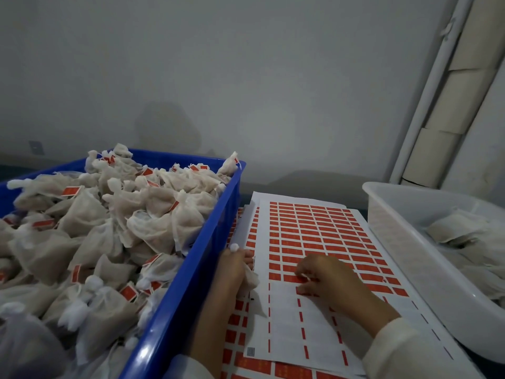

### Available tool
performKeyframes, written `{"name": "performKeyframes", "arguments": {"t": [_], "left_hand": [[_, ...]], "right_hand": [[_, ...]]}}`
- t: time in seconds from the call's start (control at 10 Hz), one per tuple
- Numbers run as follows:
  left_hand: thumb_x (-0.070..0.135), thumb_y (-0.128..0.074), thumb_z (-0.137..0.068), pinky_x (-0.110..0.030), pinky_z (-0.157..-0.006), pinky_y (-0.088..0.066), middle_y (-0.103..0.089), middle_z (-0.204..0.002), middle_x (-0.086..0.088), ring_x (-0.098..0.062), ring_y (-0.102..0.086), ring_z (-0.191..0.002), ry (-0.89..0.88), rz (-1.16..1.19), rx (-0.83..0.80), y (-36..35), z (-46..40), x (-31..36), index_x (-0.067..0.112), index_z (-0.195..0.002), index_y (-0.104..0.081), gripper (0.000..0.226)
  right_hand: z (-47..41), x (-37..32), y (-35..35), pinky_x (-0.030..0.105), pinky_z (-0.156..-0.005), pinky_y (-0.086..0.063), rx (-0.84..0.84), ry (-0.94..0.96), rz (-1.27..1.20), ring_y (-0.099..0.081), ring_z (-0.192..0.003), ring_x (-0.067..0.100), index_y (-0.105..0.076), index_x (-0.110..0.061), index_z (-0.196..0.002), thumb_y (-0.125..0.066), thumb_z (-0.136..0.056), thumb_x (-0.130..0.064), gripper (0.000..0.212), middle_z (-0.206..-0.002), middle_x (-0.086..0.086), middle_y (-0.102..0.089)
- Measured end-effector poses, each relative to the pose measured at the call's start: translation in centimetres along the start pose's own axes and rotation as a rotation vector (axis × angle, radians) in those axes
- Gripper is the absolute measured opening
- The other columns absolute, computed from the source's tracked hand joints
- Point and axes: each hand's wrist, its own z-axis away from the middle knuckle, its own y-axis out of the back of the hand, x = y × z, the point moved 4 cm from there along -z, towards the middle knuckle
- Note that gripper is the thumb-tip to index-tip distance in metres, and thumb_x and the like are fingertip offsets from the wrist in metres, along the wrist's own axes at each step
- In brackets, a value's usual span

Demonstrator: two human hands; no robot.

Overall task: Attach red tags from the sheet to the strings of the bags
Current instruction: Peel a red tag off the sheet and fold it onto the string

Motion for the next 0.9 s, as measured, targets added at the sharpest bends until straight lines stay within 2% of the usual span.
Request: {"name": "performKeyframes", "arguments": {"t": [0.1,0.2,0.4,0.5,0.6,0.9], "left_hand": [[0.011,-0.029,-0.099,-0.01,-0.06,-0.043,-0.052,-0.129,-0.021,-0.003,-0.051,-0.071,-0.103,0.213,0.094,0.3,0.8,-0.7,0.02,-0.102,-0.041,0.015],[0.012,-0.03,-0.098,-0.011,-0.057,-0.043,-0.053,-0.127,-0.02,-0.002,-0.05,-0.068,-0.185,0.203,0.085,0.4,-0.1,-1.0,0.022,-0.102,-0.039,0.015],[0.011,-0.031,-0.099,-0.011,-0.057,-0.043,-0.054,-0.126,-0.021,-0.002,-0.05,-0.067,-0.187,0.198,0.096,0.3,-0.4,-1.1,0.021,-0.102,-0.04,0.014],[0.01,-0.033,-0.098,-0.011,-0.056,-0.043,-0.054,-0.126,-0.023,-0.003,-0.049,-0.066,-0.188,0.206,0.094,0.4,-0.3,-0.9,0.021,-0.097,-0.042,0.014],[0.009,-0.031,-0.098,-0.01,-0.054,-0.042,-0.054,-0.125,-0.022,-0.003,-0.049,-0.065,-0.178,0.212,0.114,0.4,0.1,-0.8,0.02,-0.096,-0.043,0.016],[0.01,-0.032,-0.098,-0.012,-0.057,-0.042,-0.055,-0.124,-0.024,-0.005,-0.05,-0.069,-0.158,0.27,0.112,0.2,0.2,-1.3,0.019,-0.096,-0.046,0.017]], "right_hand": [[0.5,1.3,0.6,0.017,-0.092,-0.043,-0.004,-0.019,0.053,-0.057,-0.105,0.008,-0.061,-0.029,-0.117,-0.066,-0.083,-0.033,0.034,-0.122,-0.01,-0.058],[0.7,1.2,0.6,0.016,-0.09,-0.042,-0.019,-0.015,0.073,-0.057,-0.104,0.006,-0.063,-0.031,-0.114,-0.067,-0.082,-0.034,0.032,-0.121,-0.013,-0.058],[0.9,-0.4,0.4,0.013,-0.076,-0.037,0.1,-0.028,0.131,-0.06,-0.091,0.008,-0.064,-0.03,-0.103,-0.066,-0.08,-0.043,0.026,-0.111,-0.015,-0.061],[0.3,-0.7,0.2,0.014,-0.074,-0.037,0.117,-0.03,0.176,-0.062,-0.087,0.01,-0.065,-0.026,-0.104,-0.066,-0.081,-0.041,0.027,-0.108,-0.012,-0.064],[0.1,-0.9,0.2,0.016,-0.08,-0.041,0.135,-0.05,0.195,-0.064,-0.09,0.011,-0.064,-0.025,-0.111,-0.065,-0.083,-0.037,0.03,-0.11,-0.01,-0.064],[0.1,-1.2,-0.4,0.012,-0.076,-0.035,0.169,-0.048,0.285,-0.063,-0.089,0.01,-0.06,-0.021,-0.116,-0.057,-0.09,-0.027,0.027,-0.112,-0.005,-0.064]]}}
